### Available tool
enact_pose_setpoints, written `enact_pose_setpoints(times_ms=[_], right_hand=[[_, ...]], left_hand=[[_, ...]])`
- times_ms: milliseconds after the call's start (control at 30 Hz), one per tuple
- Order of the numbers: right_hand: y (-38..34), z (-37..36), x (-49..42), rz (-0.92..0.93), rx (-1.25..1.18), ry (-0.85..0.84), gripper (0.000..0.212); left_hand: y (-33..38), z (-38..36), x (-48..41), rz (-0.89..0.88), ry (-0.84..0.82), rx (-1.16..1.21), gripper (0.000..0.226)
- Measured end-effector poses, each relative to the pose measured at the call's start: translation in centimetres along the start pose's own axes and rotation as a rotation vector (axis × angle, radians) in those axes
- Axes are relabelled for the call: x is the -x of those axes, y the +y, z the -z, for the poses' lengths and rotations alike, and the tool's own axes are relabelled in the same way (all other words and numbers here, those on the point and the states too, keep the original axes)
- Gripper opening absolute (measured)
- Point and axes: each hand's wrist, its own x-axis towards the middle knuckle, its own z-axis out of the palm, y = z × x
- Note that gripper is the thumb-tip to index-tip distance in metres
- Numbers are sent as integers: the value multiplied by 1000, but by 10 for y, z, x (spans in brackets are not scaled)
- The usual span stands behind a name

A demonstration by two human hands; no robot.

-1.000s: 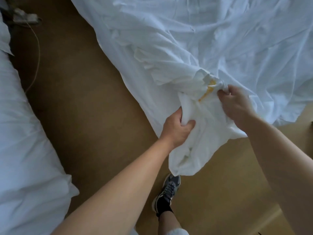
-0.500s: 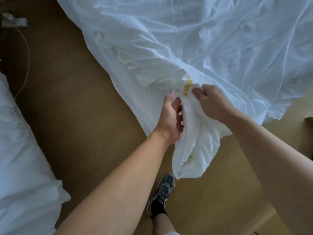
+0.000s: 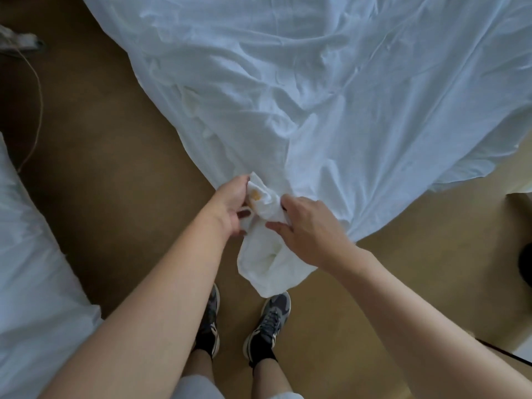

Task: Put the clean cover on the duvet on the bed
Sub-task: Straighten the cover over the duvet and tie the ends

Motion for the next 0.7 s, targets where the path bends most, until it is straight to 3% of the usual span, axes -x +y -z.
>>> enact_pose_setpoints(times_ms=[67,200,367,467,533,600,667,700], right_hand=[[2,-8,0,9,34,-12,37],[5,-17,4,-28,25,-4,44],[12,-10,12,-79,-42,329,41],[9,3,1,-103,-72,304,42],[8,13,-2,-126,-220,127,43],[12,27,-11,-239,-405,126,46],[24,34,-33,-314,-307,257,57],[30,37,-49,-338,-197,195,65]], left_hand=[[-5,6,1,119,-144,-16,29],[-12,-4,7,134,-353,196,31],[26,-23,14,43,-399,501,37],[43,-30,20,-53,-393,707,32],[31,-26,24,-95,-409,687,35],[14,-17,23,-49,-440,637,36],[7,-8,16,-52,-425,544,33],[7,-6,11,-80,-402,482,31]])
